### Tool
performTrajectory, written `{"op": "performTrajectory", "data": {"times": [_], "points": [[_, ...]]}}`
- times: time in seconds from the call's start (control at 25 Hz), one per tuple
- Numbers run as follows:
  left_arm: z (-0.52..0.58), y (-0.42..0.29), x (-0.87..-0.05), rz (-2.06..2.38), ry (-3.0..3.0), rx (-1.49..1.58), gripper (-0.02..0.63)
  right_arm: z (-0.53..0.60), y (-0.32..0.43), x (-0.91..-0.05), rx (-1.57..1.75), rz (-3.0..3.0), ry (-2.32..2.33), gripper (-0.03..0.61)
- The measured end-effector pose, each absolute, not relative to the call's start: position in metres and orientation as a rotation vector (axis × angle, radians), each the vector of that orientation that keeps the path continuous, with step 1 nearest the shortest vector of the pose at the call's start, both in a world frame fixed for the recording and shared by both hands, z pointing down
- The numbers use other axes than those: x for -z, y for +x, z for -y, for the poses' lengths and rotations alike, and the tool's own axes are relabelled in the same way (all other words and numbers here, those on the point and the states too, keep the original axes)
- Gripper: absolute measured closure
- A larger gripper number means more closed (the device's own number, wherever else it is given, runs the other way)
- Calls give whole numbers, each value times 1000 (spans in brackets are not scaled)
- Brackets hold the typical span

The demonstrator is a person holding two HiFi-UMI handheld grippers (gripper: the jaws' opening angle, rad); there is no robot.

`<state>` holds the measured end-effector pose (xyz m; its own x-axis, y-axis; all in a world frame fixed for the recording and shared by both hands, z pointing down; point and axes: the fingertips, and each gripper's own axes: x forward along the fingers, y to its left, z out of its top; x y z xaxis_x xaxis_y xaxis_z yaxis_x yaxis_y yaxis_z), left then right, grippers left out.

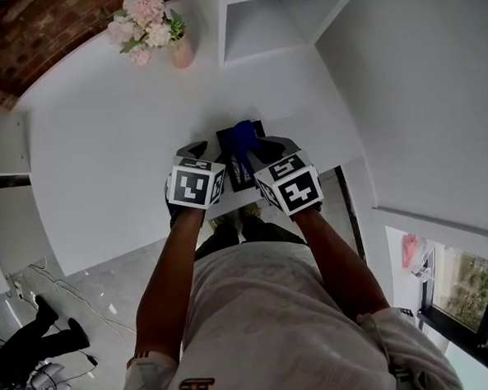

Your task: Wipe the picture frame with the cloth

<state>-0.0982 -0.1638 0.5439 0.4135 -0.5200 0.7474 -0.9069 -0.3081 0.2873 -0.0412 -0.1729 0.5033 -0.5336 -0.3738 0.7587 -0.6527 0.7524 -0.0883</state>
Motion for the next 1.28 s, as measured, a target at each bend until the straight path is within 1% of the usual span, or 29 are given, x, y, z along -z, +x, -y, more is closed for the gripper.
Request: {"op": "performTrajectory", "data": {"times": [0.36, 0.56, 0.76, 1.28], "points": [[158, -96, -550, 1190, 1981, -735, 392, 154, -68, -530, -492, 2147, 665, 500], [158, -95, -549, 1192, 1983, -729, 391, 153, -65, -535, -437, 2120, 645, 500], [158, -96, -551, 1197, 1977, -725, 391, 158, -44, -537, -362, 2079, 667, 500], [156, -97, -551, 1208, 1968, -720, 391, 179, 27, -523, -401, 2023, 854, 500]]}}
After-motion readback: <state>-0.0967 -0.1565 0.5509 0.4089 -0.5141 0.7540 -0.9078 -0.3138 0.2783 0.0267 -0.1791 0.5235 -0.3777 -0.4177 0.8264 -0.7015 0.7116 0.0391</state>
